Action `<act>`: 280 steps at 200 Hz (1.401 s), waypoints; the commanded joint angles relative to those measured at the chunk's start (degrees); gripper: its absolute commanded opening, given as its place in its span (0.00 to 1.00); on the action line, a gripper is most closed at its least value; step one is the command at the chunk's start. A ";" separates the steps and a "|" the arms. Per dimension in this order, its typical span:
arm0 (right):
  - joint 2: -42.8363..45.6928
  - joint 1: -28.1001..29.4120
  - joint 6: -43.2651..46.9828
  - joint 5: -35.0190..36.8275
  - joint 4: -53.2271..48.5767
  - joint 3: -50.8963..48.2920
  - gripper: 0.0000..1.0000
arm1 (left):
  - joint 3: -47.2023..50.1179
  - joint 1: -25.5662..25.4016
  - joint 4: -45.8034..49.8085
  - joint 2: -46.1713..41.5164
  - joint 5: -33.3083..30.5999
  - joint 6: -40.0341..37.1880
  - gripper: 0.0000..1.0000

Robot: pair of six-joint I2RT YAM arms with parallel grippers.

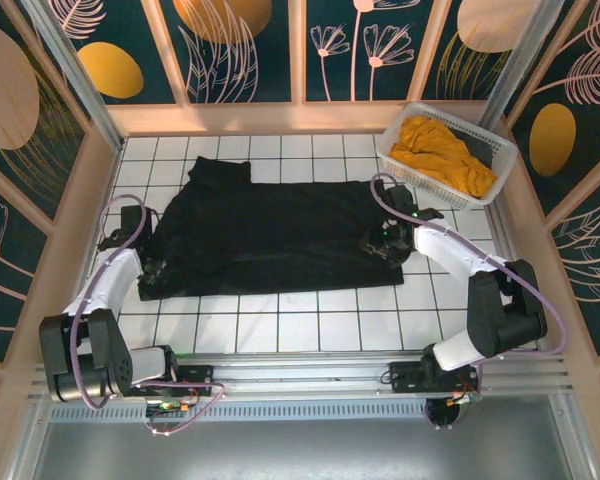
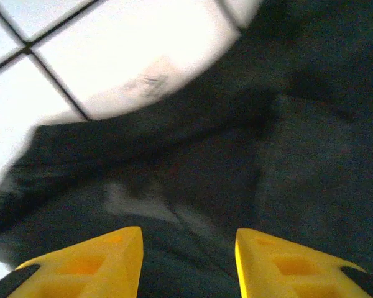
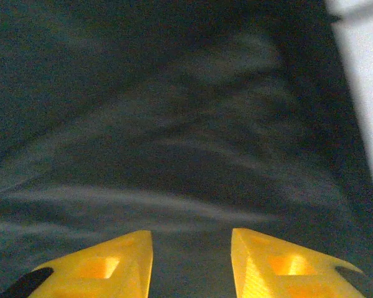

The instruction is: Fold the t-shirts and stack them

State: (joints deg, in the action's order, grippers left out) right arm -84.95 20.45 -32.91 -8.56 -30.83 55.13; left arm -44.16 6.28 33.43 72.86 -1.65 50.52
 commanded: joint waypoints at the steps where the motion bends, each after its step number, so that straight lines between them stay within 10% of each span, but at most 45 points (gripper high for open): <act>1: -1.47 1.74 2.69 -13.13 7.69 3.31 0.44 | -0.05 -4.67 2.80 -1.02 8.92 7.37 0.51; 64: -9.88 6.86 2.77 -19.91 10.78 11.37 0.47 | 9.17 -11.65 -8.61 -2.97 16.79 25.75 0.56; 221: -8.47 7.33 0.83 -18.69 11.47 9.60 0.47 | 10.45 -12.61 -14.53 2.66 17.85 28.14 0.40; 261: -9.85 7.50 0.77 -18.45 11.11 11.59 0.47 | 9.37 -12.61 -15.60 4.38 16.91 27.43 0.00; 280: -10.05 7.52 0.91 -18.09 10.48 12.32 0.46 | 6.12 -12.63 -13.77 5.33 14.87 25.41 0.00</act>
State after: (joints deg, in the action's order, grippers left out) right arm -94.56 27.49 -31.86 -26.68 -20.71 64.69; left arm -34.44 -6.02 18.72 76.90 14.96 77.60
